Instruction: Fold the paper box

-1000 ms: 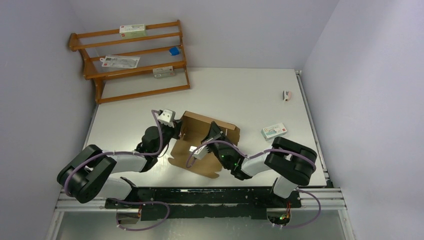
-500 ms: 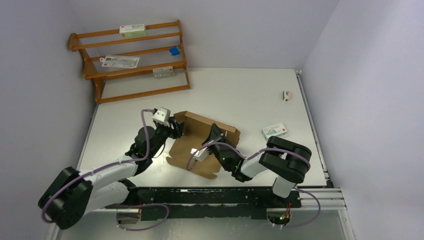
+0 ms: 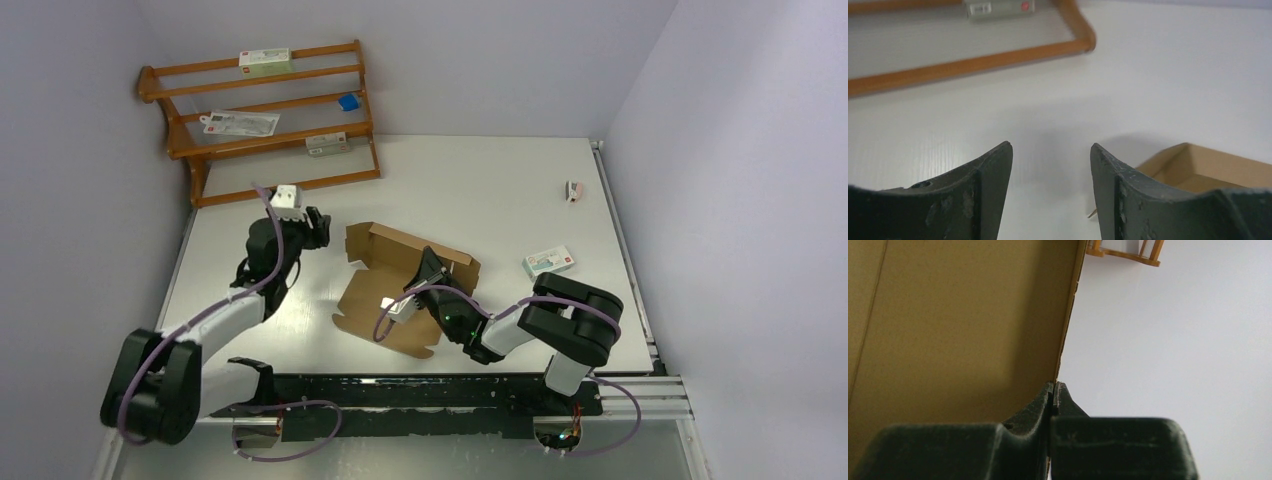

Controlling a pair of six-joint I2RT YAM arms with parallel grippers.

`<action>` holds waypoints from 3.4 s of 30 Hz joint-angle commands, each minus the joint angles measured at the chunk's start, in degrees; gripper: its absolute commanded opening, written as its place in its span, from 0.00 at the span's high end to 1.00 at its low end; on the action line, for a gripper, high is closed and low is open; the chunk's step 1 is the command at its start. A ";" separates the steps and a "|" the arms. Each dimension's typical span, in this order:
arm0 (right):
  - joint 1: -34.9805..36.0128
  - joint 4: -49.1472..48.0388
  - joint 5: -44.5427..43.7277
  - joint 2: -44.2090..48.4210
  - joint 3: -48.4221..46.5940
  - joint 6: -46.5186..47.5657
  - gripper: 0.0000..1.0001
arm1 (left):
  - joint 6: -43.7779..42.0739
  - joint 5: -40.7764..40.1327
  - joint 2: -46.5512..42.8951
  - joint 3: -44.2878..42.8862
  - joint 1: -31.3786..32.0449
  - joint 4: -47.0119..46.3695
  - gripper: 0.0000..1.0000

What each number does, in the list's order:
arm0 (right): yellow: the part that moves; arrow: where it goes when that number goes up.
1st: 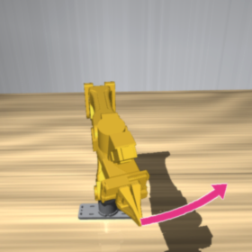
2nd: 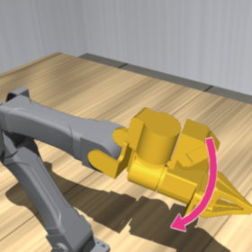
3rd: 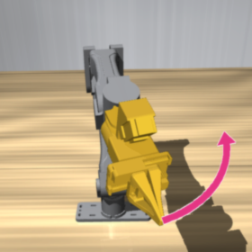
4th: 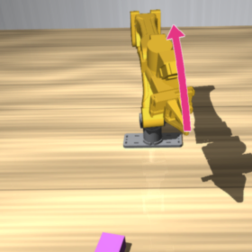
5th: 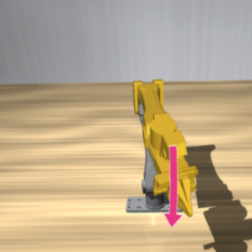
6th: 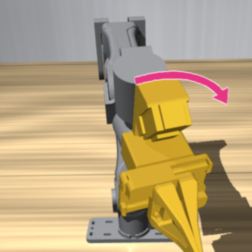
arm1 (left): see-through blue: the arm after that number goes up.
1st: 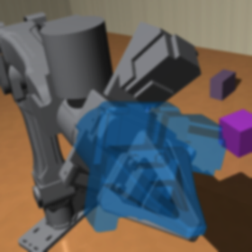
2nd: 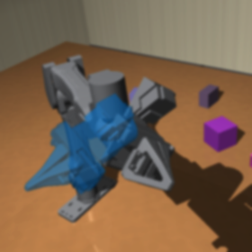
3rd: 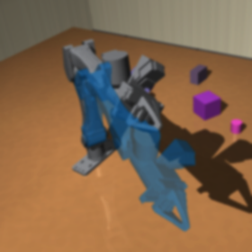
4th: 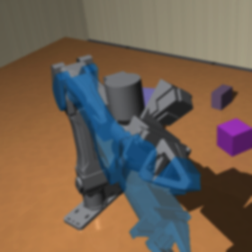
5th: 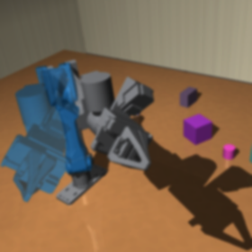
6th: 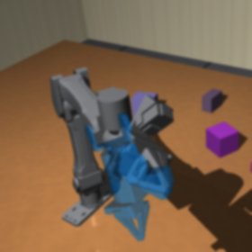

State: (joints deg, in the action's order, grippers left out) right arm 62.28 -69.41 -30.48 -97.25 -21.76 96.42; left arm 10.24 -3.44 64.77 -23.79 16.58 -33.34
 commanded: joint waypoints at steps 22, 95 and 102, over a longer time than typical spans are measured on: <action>0.59 -5.22 0.16 0.68 -0.65 0.75 1.00 | -1.58 30.73 14.38 -5.07 -4.19 -0.05 0.41; -5.62 42.00 18.57 9.95 -13.62 -23.35 1.00 | -1.89 24.27 39.45 -8.26 3.72 -40.42 0.60; -6.75 44.04 20.45 10.07 -14.67 -24.87 1.00 | -3.17 22.06 38.95 -8.60 3.98 -38.87 0.75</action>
State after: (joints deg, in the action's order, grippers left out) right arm 55.70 -32.64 -15.57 -87.15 -36.36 74.76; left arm 8.93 20.10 104.16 -30.68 20.08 -69.10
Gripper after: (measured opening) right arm 0.010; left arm 0.293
